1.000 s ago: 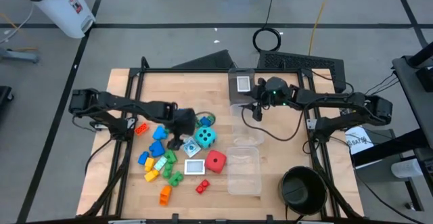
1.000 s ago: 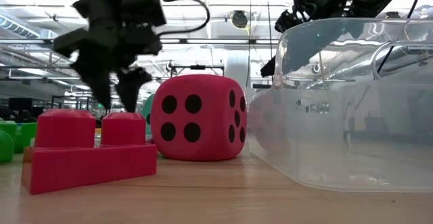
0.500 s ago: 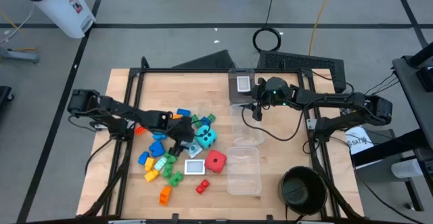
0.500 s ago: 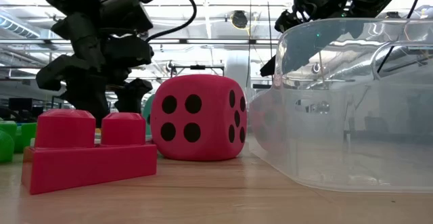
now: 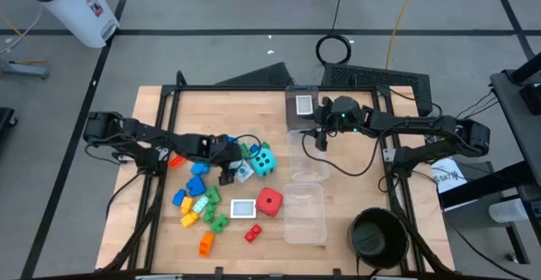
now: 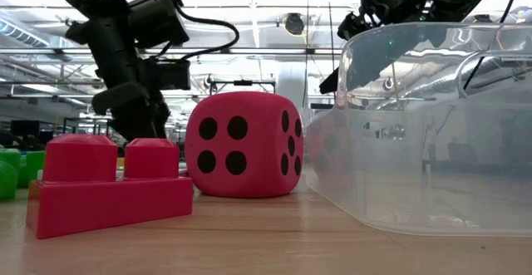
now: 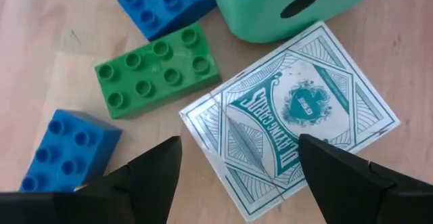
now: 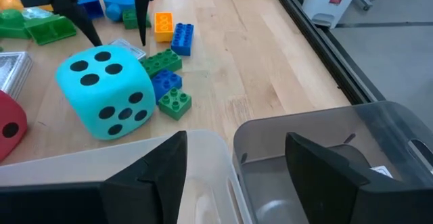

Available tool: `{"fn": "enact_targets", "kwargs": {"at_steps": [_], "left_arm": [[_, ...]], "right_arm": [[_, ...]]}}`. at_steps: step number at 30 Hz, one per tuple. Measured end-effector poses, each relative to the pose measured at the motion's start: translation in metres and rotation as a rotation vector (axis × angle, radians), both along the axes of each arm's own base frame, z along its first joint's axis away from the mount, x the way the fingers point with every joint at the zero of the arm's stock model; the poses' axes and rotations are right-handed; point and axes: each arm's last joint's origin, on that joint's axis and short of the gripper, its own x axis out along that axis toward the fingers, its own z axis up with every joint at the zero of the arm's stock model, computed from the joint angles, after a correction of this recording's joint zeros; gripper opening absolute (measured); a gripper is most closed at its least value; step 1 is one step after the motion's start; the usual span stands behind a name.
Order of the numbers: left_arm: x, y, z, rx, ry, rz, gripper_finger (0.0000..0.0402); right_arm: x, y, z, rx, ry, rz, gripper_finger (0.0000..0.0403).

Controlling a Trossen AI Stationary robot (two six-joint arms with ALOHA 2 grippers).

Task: Pick & Place Toys
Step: Put the playing cards into the top black bin

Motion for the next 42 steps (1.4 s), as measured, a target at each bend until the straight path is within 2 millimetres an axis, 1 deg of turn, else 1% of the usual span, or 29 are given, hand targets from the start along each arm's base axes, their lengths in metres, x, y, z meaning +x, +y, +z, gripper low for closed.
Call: {"fn": "enact_targets", "kwargs": {"at_steps": [3, 5, 6, 9, 12, 15, 17, 20, 25, 31, 37, 39, 41, 42], "left_arm": [[0.005, 0.0, 0.013, 0.001, -0.037, -0.002, 0.0296], [0.013, -0.002, 0.023, -0.009, -0.1, -0.006, 0.0297], [0.014, -0.004, 0.025, -0.014, -0.108, -0.018, 0.03], [0.013, -0.009, 0.023, 0.003, -0.081, -0.083, 0.0317], [0.014, -0.012, 0.022, 0.033, -0.082, -0.147, 0.0343], [0.017, -0.011, 0.024, 0.102, -0.115, -0.138, 0.0371], [0.018, -0.01, 0.025, 0.115, -0.128, -0.139, 0.0388], [0.02, -0.012, 0.026, 0.097, -0.148, -0.245, 0.0397], [0.022, -0.016, 0.018, 0.161, -0.102, -0.463, 0.0377], [0.024, -0.014, 0.007, 0.219, -0.04, -0.587, 0.0342], [0.026, -0.013, -0.004, 0.199, 0.011, -0.636, 0.0311], [0.026, -0.013, -0.004, 0.193, 0.013, -0.634, 0.0305], [0.026, -0.013, -0.004, 0.175, 0.008, -0.589, 0.03], [0.026, -0.012, -0.004, 0.16, 0.004, -0.537, 0.0298]], "right_arm": [[0.001, 0.0, 0.002, -0.009, -0.022, 0.0, 0.0219], [0.001, -0.001, 0.003, -0.012, -0.03, 0.0, 0.0219], [0.001, -0.001, 0.003, -0.013, -0.032, 0.0, 0.0218], [0.001, -0.001, 0.003, -0.012, -0.031, 0.0, 0.0217], [0.001, -0.001, 0.003, -0.012, -0.03, 0.0, 0.0219], [0.001, 0.0, 0.002, -0.011, -0.027, 0.0, 0.0219], [0.001, 0.0, 0.002, -0.011, -0.027, 0.0, 0.0218], [0.001, 0.0, 0.002, -0.01, -0.027, 0.0, 0.0217], [0.001, 0.0, 0.002, -0.011, -0.026, 0.0, 0.0219], [0.001, 0.0, 0.002, -0.014, -0.025, 0.002, 0.0215], [0.001, 0.0, 0.002, -0.014, -0.026, 0.002, 0.0219], [0.001, 0.0, 0.002, -0.014, -0.025, 0.002, 0.0219], [0.001, 0.0, 0.002, -0.014, -0.026, 0.002, 0.0218], [0.001, 0.0, 0.002, -0.014, -0.026, 0.002, 0.0217]]}}
